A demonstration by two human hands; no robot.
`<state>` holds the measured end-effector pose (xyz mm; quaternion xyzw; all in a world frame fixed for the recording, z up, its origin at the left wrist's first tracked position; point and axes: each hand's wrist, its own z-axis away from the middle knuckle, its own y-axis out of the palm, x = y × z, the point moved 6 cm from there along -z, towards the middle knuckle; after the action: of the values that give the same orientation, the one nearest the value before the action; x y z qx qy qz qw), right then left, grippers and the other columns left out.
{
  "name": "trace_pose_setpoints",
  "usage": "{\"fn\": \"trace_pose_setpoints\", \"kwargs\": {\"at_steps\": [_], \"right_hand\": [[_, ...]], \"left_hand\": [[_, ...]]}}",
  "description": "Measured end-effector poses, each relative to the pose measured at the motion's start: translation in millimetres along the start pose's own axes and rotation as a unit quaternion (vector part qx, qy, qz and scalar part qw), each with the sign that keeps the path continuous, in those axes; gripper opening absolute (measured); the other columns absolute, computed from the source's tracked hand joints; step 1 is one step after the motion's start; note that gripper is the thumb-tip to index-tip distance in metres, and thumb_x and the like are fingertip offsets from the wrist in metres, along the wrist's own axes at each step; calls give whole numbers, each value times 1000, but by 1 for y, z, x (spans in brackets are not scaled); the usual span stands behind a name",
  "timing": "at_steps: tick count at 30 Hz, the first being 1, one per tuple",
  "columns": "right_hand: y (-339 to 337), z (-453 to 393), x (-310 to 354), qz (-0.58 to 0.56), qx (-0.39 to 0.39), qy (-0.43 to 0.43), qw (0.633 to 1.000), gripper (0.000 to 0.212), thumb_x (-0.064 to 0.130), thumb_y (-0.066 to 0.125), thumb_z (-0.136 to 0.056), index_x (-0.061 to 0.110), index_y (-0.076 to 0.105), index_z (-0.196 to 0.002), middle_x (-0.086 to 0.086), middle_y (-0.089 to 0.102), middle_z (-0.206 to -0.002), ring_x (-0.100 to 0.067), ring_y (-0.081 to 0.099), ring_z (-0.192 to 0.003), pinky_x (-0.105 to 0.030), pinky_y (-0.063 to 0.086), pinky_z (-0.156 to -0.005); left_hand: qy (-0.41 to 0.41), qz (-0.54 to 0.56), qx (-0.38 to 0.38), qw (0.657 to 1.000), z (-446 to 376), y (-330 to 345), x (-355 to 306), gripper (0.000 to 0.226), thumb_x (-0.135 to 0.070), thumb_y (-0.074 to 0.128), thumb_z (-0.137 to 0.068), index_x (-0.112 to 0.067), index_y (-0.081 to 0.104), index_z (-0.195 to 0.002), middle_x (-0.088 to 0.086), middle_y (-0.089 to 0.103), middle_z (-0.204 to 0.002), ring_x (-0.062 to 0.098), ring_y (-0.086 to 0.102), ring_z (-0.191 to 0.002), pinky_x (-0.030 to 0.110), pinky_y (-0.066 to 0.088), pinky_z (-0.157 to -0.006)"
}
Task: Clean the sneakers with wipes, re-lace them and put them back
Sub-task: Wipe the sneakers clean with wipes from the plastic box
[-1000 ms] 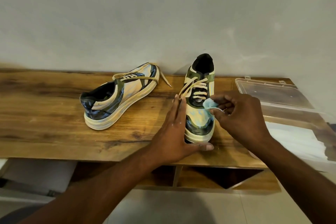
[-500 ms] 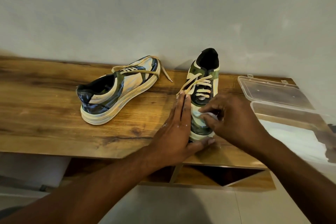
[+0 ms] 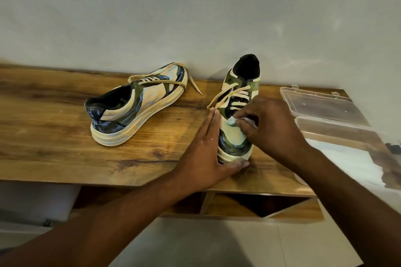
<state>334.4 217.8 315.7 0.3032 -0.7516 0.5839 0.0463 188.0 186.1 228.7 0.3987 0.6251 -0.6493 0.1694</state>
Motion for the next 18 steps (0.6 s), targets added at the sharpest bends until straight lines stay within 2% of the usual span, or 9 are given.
{"fn": "trace_pose_setpoints", "kwargs": {"at_steps": [2,5,8,9,12,14,16,18], "right_hand": [[12,-1,14,-2,-10,-21,1000,19,11,84,-84,18,84,-102,-2,76,-94,-13,65,-82,-29,54,-72],[15,1,23,-25,89,-56,994,19,11,85,-82,22,84,-98,5,75,-91,-4,63,-78,-11,46,-65],[0,1,8,-34,180,-32,983,17,14,86,-82,27,85,-94,13,75,-92,-3,67,-80,-20,53,-65],[-5,0,3,-25,169,-27,985,17,14,86,-82,26,85,-94,12,75,-92,-3,67,-79,-22,53,-66],[-5,-7,2,26,40,-24,999,16,11,84,-84,19,84,-98,0,77,-93,-10,64,-78,-31,54,-71],[4,-5,12,21,7,-23,999,16,9,83,-84,16,85,-98,-3,77,-91,-17,66,-80,-36,56,-74],[11,0,22,-3,50,-59,997,16,9,85,-82,18,85,-95,2,77,-88,-11,68,-77,-33,57,-70],[8,4,20,-34,146,-48,988,16,13,87,-81,25,85,-93,14,75,-86,-2,68,-74,-20,53,-65]], "left_hand": [[-2,1,2,1000,-1,1,0,133,-73,78,-76,-22,-4,-168,-13,-10,-175,2,-3,-160,32,19,-130],[-3,12,0,1000,0,-3,4,135,-72,82,-73,-22,0,-168,-14,-5,-175,0,0,-160,32,20,-130],[4,11,-6,1000,0,-5,3,135,-69,84,-71,-21,3,-168,-13,-3,-176,-2,-1,-159,25,15,-130],[5,11,-9,1000,-1,-6,2,135,-69,85,-71,-20,5,-168,-12,-2,-176,-1,-1,-159,23,13,-129],[0,11,-9,1000,-4,-8,0,135,-68,85,-71,-18,6,-168,-9,1,-176,1,1,-159,16,9,-126],[1,10,-9,1000,-5,-9,0,135,-67,85,-71,-17,6,-168,-8,1,-176,1,1,-159,15,9,-125],[2,7,-7,1000,-4,-10,1,134,-65,86,-72,-17,7,-168,-8,1,-176,1,1,-160,17,10,-126],[2,4,-4,1000,-4,-10,1,133,-64,87,-72,-19,7,-168,-9,2,-176,1,2,-159,19,12,-126]]}}
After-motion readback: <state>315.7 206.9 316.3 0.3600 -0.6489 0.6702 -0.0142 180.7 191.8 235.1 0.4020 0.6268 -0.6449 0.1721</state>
